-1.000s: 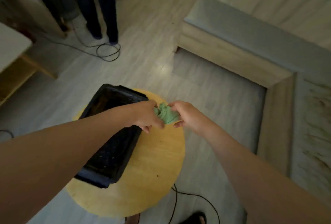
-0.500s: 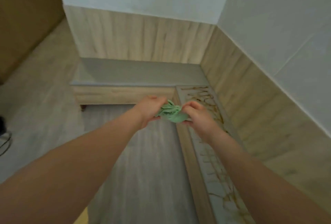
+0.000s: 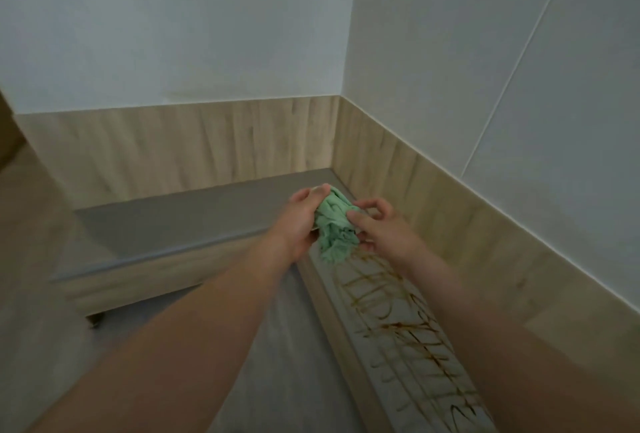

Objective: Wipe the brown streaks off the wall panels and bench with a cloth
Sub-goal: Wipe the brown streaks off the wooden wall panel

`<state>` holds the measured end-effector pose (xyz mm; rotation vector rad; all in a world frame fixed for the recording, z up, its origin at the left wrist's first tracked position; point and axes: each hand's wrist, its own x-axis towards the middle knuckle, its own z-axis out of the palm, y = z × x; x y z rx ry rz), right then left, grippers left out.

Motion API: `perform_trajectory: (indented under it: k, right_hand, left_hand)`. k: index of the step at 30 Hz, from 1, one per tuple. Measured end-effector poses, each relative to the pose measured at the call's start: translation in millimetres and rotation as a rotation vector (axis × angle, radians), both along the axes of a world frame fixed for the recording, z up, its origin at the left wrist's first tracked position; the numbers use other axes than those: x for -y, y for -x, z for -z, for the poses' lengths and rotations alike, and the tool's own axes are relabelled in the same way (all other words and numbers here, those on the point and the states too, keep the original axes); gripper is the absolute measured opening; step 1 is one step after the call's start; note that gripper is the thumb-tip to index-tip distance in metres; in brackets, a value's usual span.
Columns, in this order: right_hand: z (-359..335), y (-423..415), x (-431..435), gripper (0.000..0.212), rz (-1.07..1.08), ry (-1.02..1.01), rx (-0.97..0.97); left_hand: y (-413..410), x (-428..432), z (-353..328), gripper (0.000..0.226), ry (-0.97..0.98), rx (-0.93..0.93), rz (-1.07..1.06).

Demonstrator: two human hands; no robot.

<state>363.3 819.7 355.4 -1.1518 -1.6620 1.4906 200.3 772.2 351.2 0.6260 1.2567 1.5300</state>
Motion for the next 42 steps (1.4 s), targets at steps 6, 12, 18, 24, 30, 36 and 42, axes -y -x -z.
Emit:
perform_trajectory:
  k: [6, 12, 18, 24, 30, 36, 42]
  right_hand:
    - [-7, 88, -79, 0.014, 0.113, 0.024, 0.086]
    - [-32, 175, -135, 0.031, 0.124, 0.176, -0.057]
    - [-43, 214, -186, 0.029, 0.182, 0.024, 0.042]
    - [-36, 185, -258, 0.018, 0.621, 0.183, -0.211]
    - [-10, 144, -318, 0.026, 0.573, 0.470, -0.716]
    - [28, 125, -385, 0.023, 0.232, 0.212, 0.147]
    - [2, 136, -435, 0.047, -0.009, 0.008, 0.011]
  left_hand:
    - [99, -93, -16, 0.038, 0.100, 0.155, 0.223]
    - [195, -164, -56, 0.022, 0.088, 0.034, 0.461]
    - [240, -239, -55, 0.032, 0.026, -0.140, 0.428]
    - [255, -297, -59, 0.047, 0.116, -0.426, 0.455]
    - [248, -358, -47, 0.022, 0.049, -0.515, 0.356]
    - [214, -435, -77, 0.038, -0.065, -0.447, 0.449]
    - [171, -480, -103, 0.036, -0.131, -0.731, 0.599]
